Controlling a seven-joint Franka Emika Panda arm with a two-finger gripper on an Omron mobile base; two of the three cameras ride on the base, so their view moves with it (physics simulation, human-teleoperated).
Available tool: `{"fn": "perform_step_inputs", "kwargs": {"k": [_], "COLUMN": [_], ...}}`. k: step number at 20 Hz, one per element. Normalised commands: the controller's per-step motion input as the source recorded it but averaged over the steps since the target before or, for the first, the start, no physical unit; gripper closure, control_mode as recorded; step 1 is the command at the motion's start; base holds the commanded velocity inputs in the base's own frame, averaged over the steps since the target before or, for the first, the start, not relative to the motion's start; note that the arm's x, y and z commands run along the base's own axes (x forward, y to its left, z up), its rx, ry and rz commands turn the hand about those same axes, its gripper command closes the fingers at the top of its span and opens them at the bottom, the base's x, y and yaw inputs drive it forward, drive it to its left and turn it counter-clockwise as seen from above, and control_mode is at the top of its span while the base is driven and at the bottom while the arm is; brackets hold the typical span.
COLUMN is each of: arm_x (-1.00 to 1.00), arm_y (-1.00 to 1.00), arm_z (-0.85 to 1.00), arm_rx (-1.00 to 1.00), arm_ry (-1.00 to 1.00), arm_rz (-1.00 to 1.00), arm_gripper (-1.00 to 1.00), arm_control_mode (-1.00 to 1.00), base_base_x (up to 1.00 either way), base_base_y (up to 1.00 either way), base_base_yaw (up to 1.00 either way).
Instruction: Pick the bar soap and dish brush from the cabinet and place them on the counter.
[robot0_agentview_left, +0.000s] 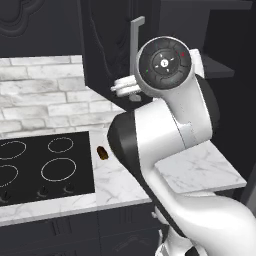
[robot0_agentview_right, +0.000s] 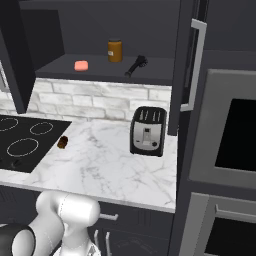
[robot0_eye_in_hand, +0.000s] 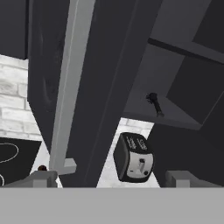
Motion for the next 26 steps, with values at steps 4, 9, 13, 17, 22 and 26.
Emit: {"fn": "perform_step_inputs", "kwargs": {"k": [4, 9, 13, 17, 22, 26], "arm_x": [-0.06, -0.02, 0.0, 0.0, -0.01, 0.0], "arm_y": [-0.36, -0.37, -0.31, -0.33, -0.42, -0.36], "arm_z": [0.17, 0.04, -0.07, -0.09, -0.01, 0.0], "arm_rx": [0.05, 0.1, 0.15, 0.18, 0.15, 0.13], "arm_ry": [0.0, 0.0, 0.01, 0.0, 0.0, 0.0], "arm_rz": [0.05, 0.08, 0.12, 0.13, 0.13, 0.13], "arm_gripper": [-1.0, -1.0, -1.0, -1.0, -1.0, -1.0], "arm_control_mode": [-1.0, -1.0, -1.0, -1.0, -1.0, -1.0], "base_base_x": [0.0, 0.0, 0.0, 0.0, 0.0, 0.0], "base_base_y": [0.0, 0.0, 0.0, 0.0, 0.0, 0.0], "base_base_yaw": [0.0, 0.0, 0.0, 0.0, 0.0, 0.0]}}
